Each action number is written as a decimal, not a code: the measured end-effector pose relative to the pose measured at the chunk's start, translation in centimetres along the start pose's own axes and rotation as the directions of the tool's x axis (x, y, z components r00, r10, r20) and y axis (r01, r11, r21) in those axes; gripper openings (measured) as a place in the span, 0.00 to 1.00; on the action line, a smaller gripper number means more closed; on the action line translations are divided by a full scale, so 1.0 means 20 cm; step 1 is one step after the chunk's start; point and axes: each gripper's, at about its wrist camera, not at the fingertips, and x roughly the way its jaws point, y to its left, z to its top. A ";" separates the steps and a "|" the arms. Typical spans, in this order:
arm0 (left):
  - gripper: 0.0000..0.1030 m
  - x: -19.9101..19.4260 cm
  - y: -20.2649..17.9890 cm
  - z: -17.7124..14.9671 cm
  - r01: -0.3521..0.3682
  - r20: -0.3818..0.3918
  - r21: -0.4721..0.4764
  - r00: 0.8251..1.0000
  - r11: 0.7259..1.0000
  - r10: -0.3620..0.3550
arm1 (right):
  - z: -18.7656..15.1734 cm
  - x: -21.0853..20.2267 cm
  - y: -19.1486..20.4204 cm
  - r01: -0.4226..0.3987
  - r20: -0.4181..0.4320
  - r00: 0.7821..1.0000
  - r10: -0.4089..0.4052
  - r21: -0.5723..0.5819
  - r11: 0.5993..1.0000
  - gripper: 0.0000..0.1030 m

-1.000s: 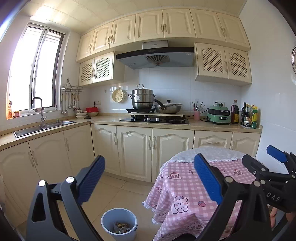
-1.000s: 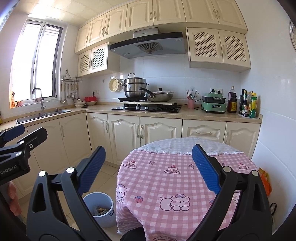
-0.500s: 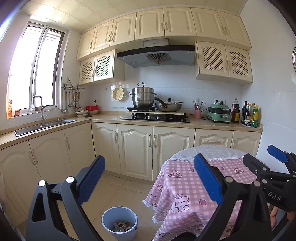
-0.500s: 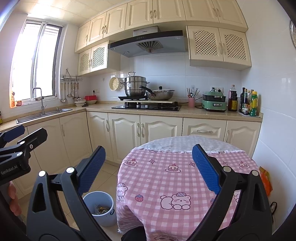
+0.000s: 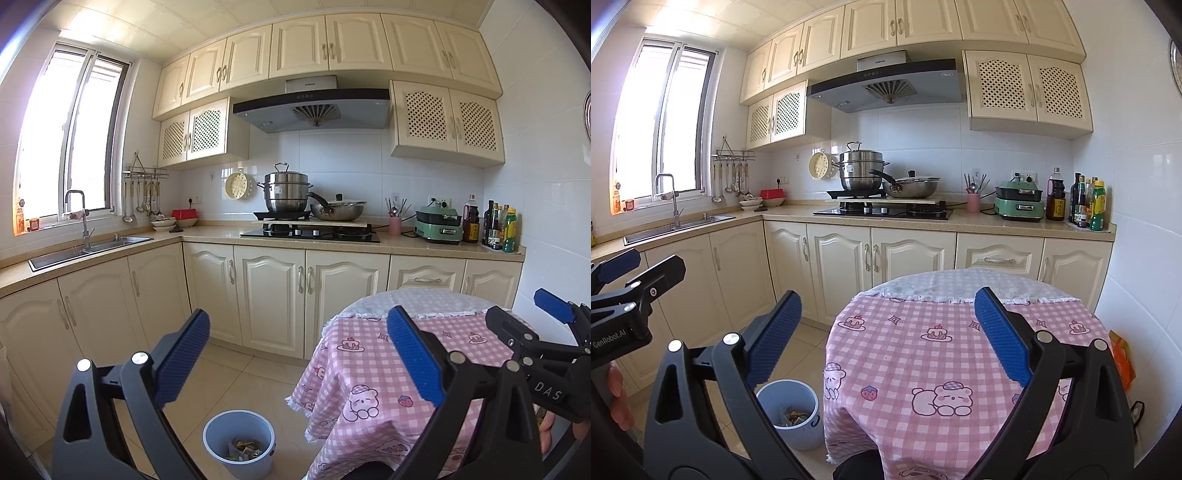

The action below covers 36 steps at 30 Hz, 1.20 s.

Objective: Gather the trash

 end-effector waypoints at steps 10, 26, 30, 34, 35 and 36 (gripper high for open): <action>0.92 0.00 0.00 -0.01 0.000 -0.002 -0.001 1.000 1.000 0.000 | -0.01 0.00 0.01 0.001 -0.002 1.000 -0.001 0.001 1.000 0.90; 0.92 0.01 0.02 -0.02 0.001 -0.006 -0.002 1.000 1.000 -0.001 | -0.04 -0.01 0.02 0.005 -0.009 1.000 -0.005 0.001 1.000 0.90; 0.92 0.01 0.02 -0.02 0.001 -0.007 -0.002 1.000 1.000 -0.001 | -0.04 -0.01 0.02 0.005 -0.010 1.000 -0.005 0.001 1.000 0.90; 0.92 0.02 0.02 -0.04 -0.001 -0.009 -0.004 1.000 1.000 0.001 | -0.05 0.00 0.02 0.005 -0.011 1.000 -0.005 0.001 1.000 0.90; 0.92 0.02 0.02 -0.04 -0.001 -0.009 -0.004 1.000 1.000 0.001 | -0.05 0.00 0.02 0.005 -0.011 1.000 -0.005 0.001 1.000 0.90; 0.92 0.02 0.03 -0.03 0.000 -0.009 -0.003 1.000 1.000 0.000 | -0.05 0.00 0.02 0.006 -0.011 1.000 -0.006 0.001 1.000 0.90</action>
